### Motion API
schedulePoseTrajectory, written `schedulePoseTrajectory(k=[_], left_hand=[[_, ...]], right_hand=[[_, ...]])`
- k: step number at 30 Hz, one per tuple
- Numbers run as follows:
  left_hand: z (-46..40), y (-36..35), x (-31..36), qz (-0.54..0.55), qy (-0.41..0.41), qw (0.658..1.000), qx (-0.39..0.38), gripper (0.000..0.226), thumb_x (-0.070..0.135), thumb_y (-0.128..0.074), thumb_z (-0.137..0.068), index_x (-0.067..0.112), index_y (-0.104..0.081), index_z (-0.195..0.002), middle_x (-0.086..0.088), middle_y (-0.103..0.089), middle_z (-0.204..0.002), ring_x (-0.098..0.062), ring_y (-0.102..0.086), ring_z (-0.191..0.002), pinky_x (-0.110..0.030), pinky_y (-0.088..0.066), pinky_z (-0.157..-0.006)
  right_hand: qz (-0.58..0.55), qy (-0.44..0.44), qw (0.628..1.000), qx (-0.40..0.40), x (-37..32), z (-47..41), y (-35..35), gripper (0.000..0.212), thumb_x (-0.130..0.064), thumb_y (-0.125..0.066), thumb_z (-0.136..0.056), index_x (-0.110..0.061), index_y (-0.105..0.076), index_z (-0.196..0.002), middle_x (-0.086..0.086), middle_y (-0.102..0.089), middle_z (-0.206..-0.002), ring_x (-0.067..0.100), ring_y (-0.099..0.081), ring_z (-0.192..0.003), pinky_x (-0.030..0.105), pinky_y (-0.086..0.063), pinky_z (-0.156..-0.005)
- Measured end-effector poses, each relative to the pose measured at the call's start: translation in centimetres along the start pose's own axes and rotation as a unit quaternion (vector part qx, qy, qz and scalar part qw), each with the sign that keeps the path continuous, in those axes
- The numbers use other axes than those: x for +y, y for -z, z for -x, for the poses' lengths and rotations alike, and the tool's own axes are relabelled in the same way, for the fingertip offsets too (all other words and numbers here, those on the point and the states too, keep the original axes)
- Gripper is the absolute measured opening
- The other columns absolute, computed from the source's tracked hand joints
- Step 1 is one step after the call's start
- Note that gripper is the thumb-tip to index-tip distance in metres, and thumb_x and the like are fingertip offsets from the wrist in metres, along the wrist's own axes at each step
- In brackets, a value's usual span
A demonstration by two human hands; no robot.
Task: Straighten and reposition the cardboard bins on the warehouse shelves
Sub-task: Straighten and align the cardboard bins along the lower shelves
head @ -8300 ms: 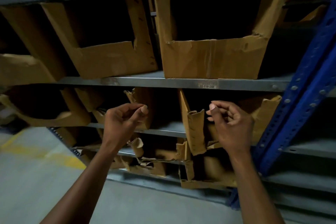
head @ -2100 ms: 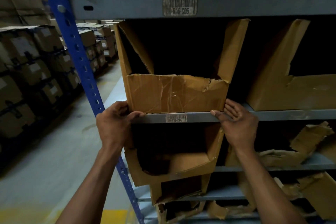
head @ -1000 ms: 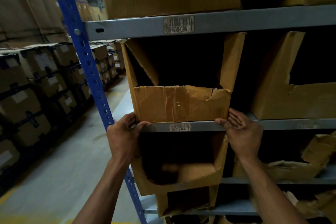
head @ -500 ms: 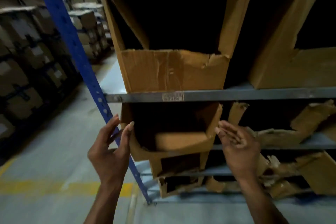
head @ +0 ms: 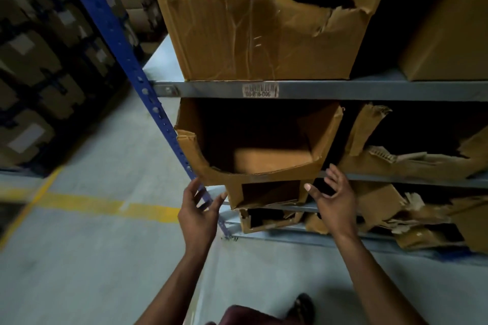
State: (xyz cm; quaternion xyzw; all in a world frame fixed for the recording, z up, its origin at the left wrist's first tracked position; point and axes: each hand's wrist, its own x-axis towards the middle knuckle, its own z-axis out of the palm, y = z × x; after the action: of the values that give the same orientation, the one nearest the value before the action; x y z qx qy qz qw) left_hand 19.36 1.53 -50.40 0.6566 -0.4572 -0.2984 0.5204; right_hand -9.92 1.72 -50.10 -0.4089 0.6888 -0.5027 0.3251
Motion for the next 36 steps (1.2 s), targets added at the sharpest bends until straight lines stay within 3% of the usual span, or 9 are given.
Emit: schedulePoseTrajectory(k=[6,12,17,22,24,26,30,33,36], left_hand=[[-2.9,0.1,-0.3,-0.018,0.026,0.999,0.009,0.061,0.023,-0.096,-0.074,0.024,-0.064,-0.126,0.006,-0.080,-0.112,0.000,-0.076,-0.102,-0.020,-0.061,-0.090],[-6.4,-0.3,0.5,-0.008,-0.008,0.997,-0.078,0.073,0.029,-0.095,-0.069,0.027,-0.068,-0.137,0.011,-0.075,-0.127,-0.008,-0.069,-0.125,-0.040,-0.058,-0.105],[-10.0,0.9,-0.7,-0.051,-0.032,0.990,-0.130,0.081,0.033,-0.099,-0.069,0.020,-0.065,-0.142,0.011,-0.074,-0.128,-0.008,-0.068,-0.125,-0.046,-0.058,-0.105],[-10.4,1.8,-1.9,-0.086,-0.031,0.981,-0.171,0.087,0.030,-0.096,-0.076,0.015,-0.056,-0.152,-0.004,-0.067,-0.144,-0.020,-0.061,-0.135,-0.018,-0.051,-0.097],[-10.3,1.6,-1.9,-0.055,-0.026,0.976,-0.210,0.088,0.026,-0.097,-0.075,0.024,-0.054,-0.152,0.003,-0.068,-0.142,-0.016,-0.066,-0.129,-0.017,-0.056,-0.095],[-10.5,1.7,-1.7,-0.025,0.004,0.975,-0.222,0.086,0.021,-0.097,-0.076,0.025,-0.056,-0.151,0.003,-0.075,-0.130,-0.014,-0.075,-0.112,-0.037,-0.062,-0.098],[-11.6,3.0,-1.4,-0.012,0.034,0.969,-0.245,0.064,0.014,-0.093,-0.080,0.021,-0.067,-0.138,0.020,-0.081,-0.089,-0.012,-0.080,-0.082,-0.039,-0.067,-0.083],[-11.6,3.5,-1.6,-0.005,0.034,0.967,-0.251,0.077,0.014,-0.095,-0.076,0.017,-0.063,-0.146,0.012,-0.076,-0.125,-0.016,-0.081,-0.086,-0.043,-0.068,-0.076],[-11.6,2.5,-1.3,-0.004,0.036,0.965,-0.262,0.095,0.013,-0.096,-0.074,0.012,-0.049,-0.157,0.000,-0.057,-0.153,-0.018,-0.080,-0.091,-0.045,-0.068,-0.072]], right_hand=[[0.010,0.001,1.000,-0.021,-0.2,-2.1,-1.6,0.070,-0.020,-0.085,-0.086,-0.016,-0.051,-0.147,-0.027,-0.057,-0.119,0.001,-0.056,-0.113,0.043,-0.053,-0.104],[0.056,-0.007,0.998,-0.012,-0.1,-3.7,-3.9,0.084,-0.028,-0.083,-0.087,-0.018,-0.038,-0.157,0.006,-0.055,-0.150,0.026,-0.048,-0.142,0.052,-0.046,-0.112],[0.070,-0.045,0.996,0.015,-0.7,-3.9,-6.0,0.093,-0.029,-0.085,-0.086,-0.020,-0.030,-0.160,0.010,-0.053,-0.150,0.028,-0.049,-0.141,0.045,-0.045,-0.113],[0.061,-0.074,0.995,0.034,-1.2,-3.3,-6.8,0.089,-0.015,-0.083,-0.088,-0.011,-0.031,-0.160,0.006,-0.054,-0.145,0.017,-0.050,-0.130,0.031,-0.042,-0.106],[0.043,-0.085,0.995,0.043,-1.4,-3.3,-6.8,0.090,-0.014,-0.083,-0.087,-0.013,-0.031,-0.161,0.011,-0.048,-0.156,0.024,-0.045,-0.143,0.039,-0.042,-0.115],[0.026,-0.092,0.994,0.043,-1.7,-3.4,-6.6,0.088,-0.012,-0.084,-0.085,-0.014,-0.035,-0.159,0.011,-0.048,-0.157,0.025,-0.044,-0.146,0.042,-0.041,-0.118],[0.035,-0.102,0.994,0.027,-1.0,-2.5,-5.7,0.062,-0.018,-0.085,-0.084,-0.015,-0.057,-0.140,-0.008,-0.066,-0.125,0.014,-0.056,-0.126,0.027,-0.047,-0.099],[0.063,-0.078,0.995,0.018,0.2,-1.5,-5.8,0.064,-0.034,-0.084,-0.084,-0.022,-0.057,-0.141,-0.008,-0.066,-0.130,0.016,-0.056,-0.131,0.033,-0.050,-0.101],[0.053,-0.077,0.995,0.018,-0.5,-1.9,-6.8,0.082,-0.022,-0.078,-0.093,-0.017,-0.031,-0.161,0.005,-0.056,-0.147,0.025,-0.050,-0.139,0.042,-0.044,-0.111]])
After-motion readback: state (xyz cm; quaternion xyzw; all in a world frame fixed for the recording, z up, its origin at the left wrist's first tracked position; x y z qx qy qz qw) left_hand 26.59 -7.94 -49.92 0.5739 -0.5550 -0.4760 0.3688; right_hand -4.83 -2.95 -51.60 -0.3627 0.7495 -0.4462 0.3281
